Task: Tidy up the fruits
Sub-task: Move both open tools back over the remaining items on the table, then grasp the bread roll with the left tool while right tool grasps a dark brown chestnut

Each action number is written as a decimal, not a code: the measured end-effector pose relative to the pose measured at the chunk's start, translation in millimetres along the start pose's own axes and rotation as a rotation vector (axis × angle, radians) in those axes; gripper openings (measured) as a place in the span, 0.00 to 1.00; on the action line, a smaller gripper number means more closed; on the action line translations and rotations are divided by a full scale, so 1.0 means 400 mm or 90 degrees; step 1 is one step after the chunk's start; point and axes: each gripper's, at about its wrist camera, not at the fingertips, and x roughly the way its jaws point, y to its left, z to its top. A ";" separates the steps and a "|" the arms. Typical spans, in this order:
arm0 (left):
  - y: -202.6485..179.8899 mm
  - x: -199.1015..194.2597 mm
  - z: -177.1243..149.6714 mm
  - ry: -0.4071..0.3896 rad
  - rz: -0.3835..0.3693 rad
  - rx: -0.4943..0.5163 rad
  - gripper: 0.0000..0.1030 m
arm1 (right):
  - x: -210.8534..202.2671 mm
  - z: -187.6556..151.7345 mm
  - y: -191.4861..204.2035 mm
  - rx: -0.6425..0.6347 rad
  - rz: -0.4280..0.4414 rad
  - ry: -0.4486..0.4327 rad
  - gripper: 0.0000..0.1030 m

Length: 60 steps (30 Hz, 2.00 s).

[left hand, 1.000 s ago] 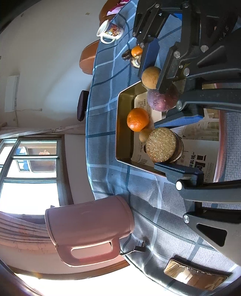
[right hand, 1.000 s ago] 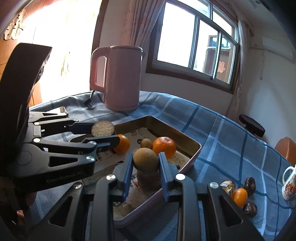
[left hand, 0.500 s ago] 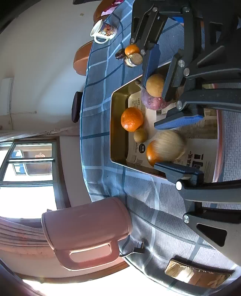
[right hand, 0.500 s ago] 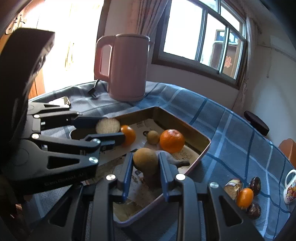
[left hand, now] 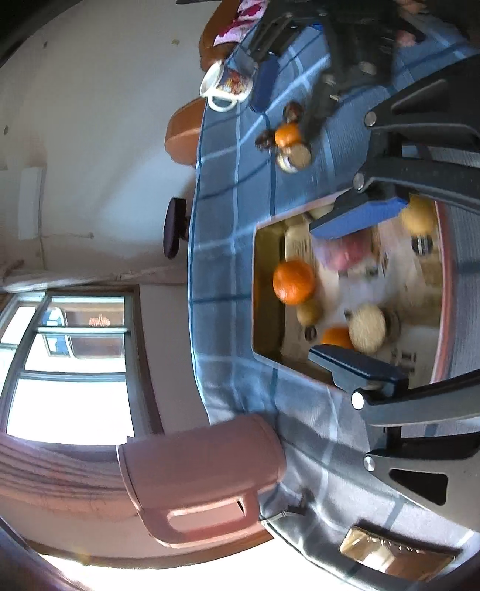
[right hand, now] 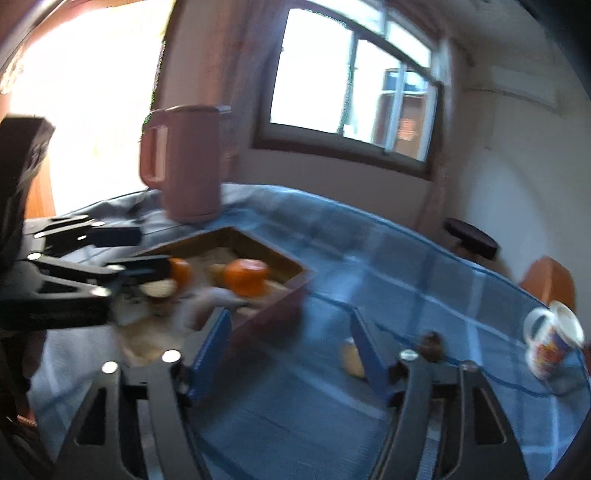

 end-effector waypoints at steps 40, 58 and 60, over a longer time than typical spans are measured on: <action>-0.319 0.201 0.067 0.085 -0.094 0.111 0.63 | 0.097 -0.106 -0.301 0.192 -0.091 0.185 0.41; -0.366 0.311 0.070 0.149 -0.098 0.141 0.49 | 0.075 -0.094 -0.305 0.191 -0.120 0.158 0.41; -0.358 0.310 0.067 0.156 -0.110 0.127 0.47 | 0.076 -0.095 -0.305 0.191 -0.120 0.160 0.41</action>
